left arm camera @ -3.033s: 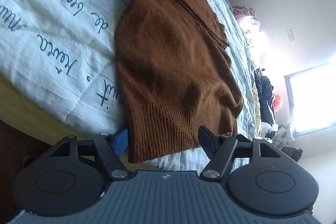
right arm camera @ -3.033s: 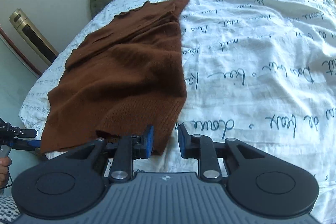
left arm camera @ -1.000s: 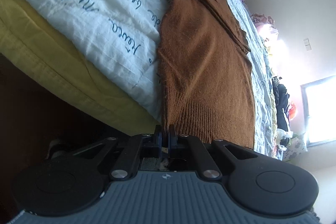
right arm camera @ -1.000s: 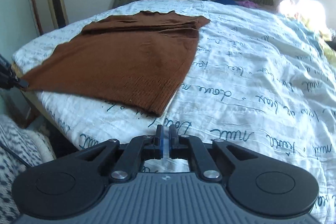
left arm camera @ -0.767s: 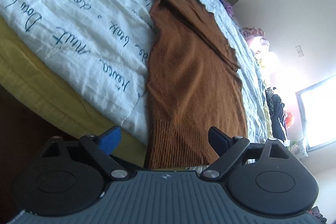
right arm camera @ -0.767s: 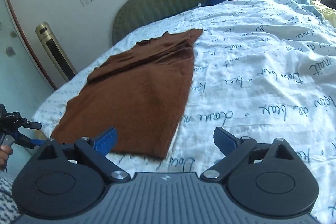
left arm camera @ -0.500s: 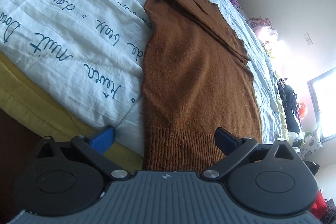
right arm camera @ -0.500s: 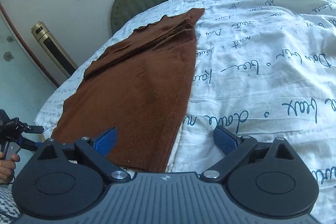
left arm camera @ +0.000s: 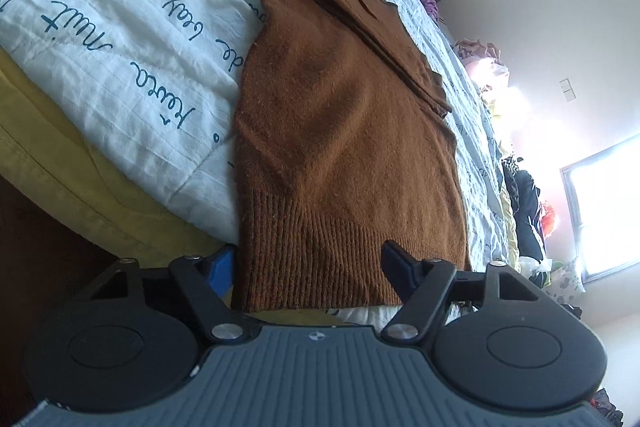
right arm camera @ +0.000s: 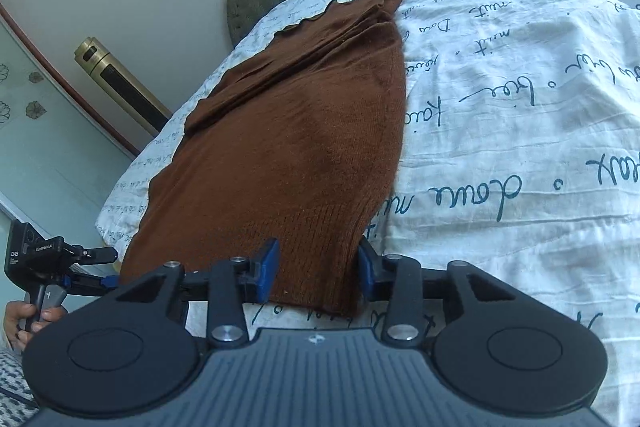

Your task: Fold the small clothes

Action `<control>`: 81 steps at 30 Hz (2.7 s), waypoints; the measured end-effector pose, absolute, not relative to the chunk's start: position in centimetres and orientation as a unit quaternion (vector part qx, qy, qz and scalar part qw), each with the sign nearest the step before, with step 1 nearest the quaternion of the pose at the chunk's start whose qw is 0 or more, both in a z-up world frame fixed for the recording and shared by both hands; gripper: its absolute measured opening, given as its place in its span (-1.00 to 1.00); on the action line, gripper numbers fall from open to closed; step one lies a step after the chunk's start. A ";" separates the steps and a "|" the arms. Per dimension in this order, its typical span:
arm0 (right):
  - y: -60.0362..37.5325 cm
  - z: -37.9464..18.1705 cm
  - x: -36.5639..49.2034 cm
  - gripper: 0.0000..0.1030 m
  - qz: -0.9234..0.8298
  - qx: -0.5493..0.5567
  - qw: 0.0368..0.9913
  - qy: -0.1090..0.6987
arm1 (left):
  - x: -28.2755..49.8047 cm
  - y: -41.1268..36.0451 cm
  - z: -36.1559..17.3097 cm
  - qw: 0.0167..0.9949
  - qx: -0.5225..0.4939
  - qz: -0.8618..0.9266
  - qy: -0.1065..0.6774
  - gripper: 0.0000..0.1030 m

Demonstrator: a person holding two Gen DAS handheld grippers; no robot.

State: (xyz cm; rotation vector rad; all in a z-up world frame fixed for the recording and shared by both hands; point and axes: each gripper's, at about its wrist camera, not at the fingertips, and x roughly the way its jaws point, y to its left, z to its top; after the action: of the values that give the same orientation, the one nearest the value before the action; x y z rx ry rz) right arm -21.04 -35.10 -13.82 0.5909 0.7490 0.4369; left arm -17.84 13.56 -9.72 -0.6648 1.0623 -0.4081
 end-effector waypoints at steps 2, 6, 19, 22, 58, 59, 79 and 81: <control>-35.0 -13.8 -21.0 -0.25 0.206 0.278 0.868 0.356 | -17.6 13.9 -9.8 0.783 -0.316 -0.194 0.500 -0.21; -34.5 -13.6 -20.9 -0.27 0.206 0.267 0.871 0.358 | -17.5 14.2 -10.5 0.775 -0.314 -0.178 0.519 -0.78; -33.5 -11.5 -21.2 -0.87 0.224 0.260 0.877 0.337 | -18.5 14.2 -6.5 0.797 -0.304 -0.173 0.493 -0.88; -33.6 -10.1 -21.4 -0.87 0.227 0.255 0.885 0.318 | -18.3 14.1 -5.7 0.799 -0.307 -0.183 0.484 -0.89; -38.9 -4.2 -13.0 -0.88 0.231 0.341 0.888 0.204 | -12.6 16.4 -0.7 0.839 -0.389 -0.201 0.322 -0.93; -39.3 -4.3 -10.9 -0.89 0.230 0.358 0.879 0.213 | -11.1 16.6 -0.8 0.837 -0.397 -0.200 0.320 -0.93; -39.7 -10.8 14.0 -0.90 0.182 0.467 0.796 0.341 | 13.5 17.5 -6.5 0.796 -0.439 -0.129 0.396 -0.94; -39.5 -11.5 15.6 -0.89 0.172 0.472 0.790 0.352 | 15.1 17.5 -7.4 0.793 -0.437 -0.112 0.409 -0.94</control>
State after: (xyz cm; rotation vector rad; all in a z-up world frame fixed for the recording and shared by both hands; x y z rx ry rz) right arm 15.58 -39.45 -11.54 1.0154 0.7577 0.3711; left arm 15.10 17.49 -7.35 -0.9392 0.8791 -0.2417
